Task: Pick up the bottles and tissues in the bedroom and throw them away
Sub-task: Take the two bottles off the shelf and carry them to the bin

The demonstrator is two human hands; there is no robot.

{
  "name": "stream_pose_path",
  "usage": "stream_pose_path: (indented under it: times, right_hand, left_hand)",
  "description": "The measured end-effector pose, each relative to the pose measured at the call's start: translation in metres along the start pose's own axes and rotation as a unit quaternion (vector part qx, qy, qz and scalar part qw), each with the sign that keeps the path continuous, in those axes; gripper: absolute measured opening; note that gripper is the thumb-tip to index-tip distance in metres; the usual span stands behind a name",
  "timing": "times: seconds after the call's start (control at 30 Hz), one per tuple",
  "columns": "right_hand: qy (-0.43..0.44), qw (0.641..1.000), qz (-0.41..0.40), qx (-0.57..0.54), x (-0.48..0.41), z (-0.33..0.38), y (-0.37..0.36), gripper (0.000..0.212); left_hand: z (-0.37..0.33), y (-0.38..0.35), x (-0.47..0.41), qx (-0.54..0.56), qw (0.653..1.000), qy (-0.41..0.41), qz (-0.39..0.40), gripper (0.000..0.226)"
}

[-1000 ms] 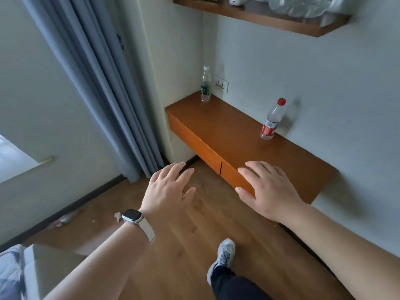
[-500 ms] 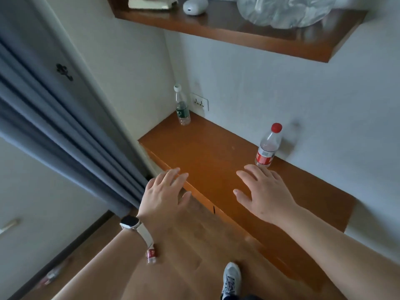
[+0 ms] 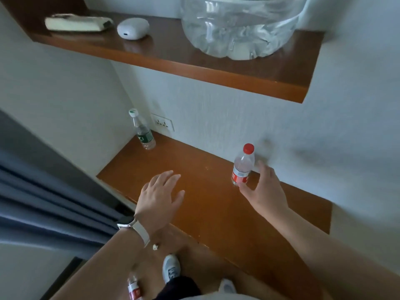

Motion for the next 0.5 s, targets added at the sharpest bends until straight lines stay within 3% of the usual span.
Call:
stream_pose_path:
  times: [0.1, 0.17, 0.3, 0.5]
  right_hand:
    - [-0.036, 0.996, -0.008, -0.087, -0.024, -0.003, -0.008, 0.080]
    - [-0.048, 0.989, -0.011, -0.140, -0.041, -0.004, -0.010, 0.067]
    - [-0.055, 0.984, -0.031, -0.169, -0.067, 0.003, -0.009, 0.053]
    - [-0.166, 0.963, -0.004, -0.212, -0.085, 0.020, -0.029, 0.044]
  left_hand:
    - [0.013, 0.001, -0.027, 0.022, 1.000, -0.007, 0.012, 0.051]
    - [0.027, 0.004, -0.048, 0.040, 0.999, -0.009, 0.022, 0.051]
    - [0.064, 0.013, -0.087, 0.084, 0.996, -0.024, 0.031, 0.049]
    - [0.130, 0.022, -0.145, 0.171, 0.984, -0.010, 0.052, 0.043]
Point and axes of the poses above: each hand's wrist, its own x-axis away from the middle knuckle, its own y-axis out of the back of the hand, z = x × y, the point moved 2 cm from there along -x, towards the middle knuckle, and after that the axes turned 14 degrees about z, right-handed, at the moved point
